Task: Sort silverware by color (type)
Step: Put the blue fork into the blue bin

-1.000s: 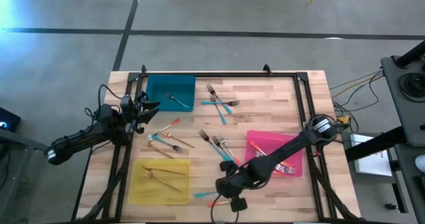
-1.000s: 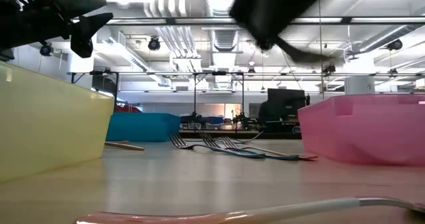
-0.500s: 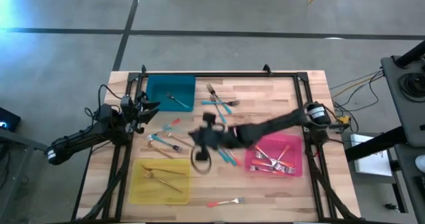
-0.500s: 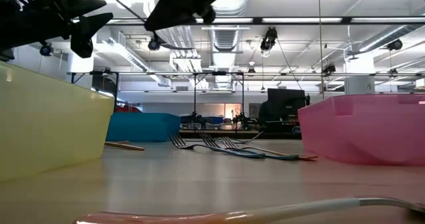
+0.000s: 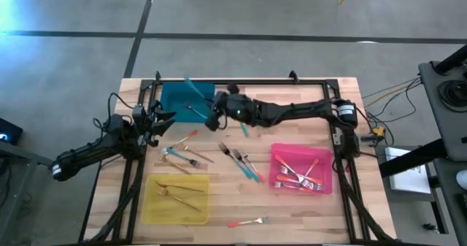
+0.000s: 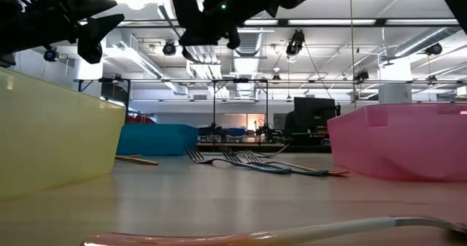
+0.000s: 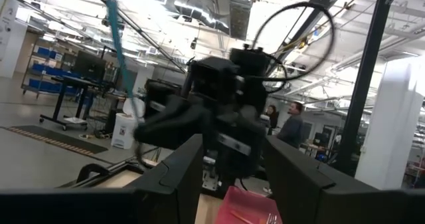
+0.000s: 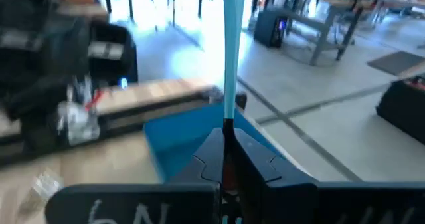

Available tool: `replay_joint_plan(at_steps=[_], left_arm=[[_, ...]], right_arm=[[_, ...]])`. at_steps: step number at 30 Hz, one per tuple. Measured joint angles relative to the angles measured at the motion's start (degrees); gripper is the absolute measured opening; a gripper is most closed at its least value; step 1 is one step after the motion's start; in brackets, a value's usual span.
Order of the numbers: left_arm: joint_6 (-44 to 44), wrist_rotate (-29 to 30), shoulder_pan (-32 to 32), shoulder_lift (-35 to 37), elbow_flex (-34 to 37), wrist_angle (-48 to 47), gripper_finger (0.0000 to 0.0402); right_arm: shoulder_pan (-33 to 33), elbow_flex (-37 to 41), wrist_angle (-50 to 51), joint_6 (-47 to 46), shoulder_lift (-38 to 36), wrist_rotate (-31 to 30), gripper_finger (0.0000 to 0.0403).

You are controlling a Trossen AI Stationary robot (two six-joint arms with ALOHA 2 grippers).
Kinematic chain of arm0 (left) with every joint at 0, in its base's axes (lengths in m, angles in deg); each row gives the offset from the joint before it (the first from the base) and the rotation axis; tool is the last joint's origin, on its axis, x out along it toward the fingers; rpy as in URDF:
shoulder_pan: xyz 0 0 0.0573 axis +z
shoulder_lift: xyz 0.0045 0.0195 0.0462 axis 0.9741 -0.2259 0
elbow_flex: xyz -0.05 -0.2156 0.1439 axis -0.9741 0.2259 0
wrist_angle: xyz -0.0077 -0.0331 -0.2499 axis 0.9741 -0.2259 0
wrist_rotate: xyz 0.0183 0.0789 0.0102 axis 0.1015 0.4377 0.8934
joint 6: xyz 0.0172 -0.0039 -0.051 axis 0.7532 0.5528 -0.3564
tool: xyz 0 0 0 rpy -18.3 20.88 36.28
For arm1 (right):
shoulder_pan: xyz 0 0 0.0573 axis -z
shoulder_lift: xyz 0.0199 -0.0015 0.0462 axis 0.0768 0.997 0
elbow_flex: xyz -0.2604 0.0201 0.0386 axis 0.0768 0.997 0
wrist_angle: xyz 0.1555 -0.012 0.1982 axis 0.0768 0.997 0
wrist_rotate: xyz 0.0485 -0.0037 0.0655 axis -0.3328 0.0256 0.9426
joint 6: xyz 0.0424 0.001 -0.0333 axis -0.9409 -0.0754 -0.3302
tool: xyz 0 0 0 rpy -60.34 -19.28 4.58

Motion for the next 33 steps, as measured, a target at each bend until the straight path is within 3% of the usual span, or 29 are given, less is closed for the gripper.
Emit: replay_joint_plan(at_steps=[7, 17, 26, 33], left_arm=[[0.0, 0.0, 0.02, -0.02, 0.0, -0.08, 0.0141], [0.0, 0.0, 0.0, -0.09, -0.02, -0.36, 0.0141], [-0.02, 0.0, 0.0, -0.13, 0.0, -0.5, 0.0141], [0.0, 0.01, 0.02, -0.13, 0.0, -0.47, 0.0141]], right_arm=[[3.72, -1.41, -11.1, 2.16, 7.35, 8.14, 0.0009], [6.19, -13.14, -10.53, 3.71, 19.5, 8.55, 0.0009], [6.46, -30.18, 12.37, 3.56, 28.67, 8.62, 0.001], [6.52, -34.51, 19.07, 3.25, 31.06, 8.54, 0.0013]])
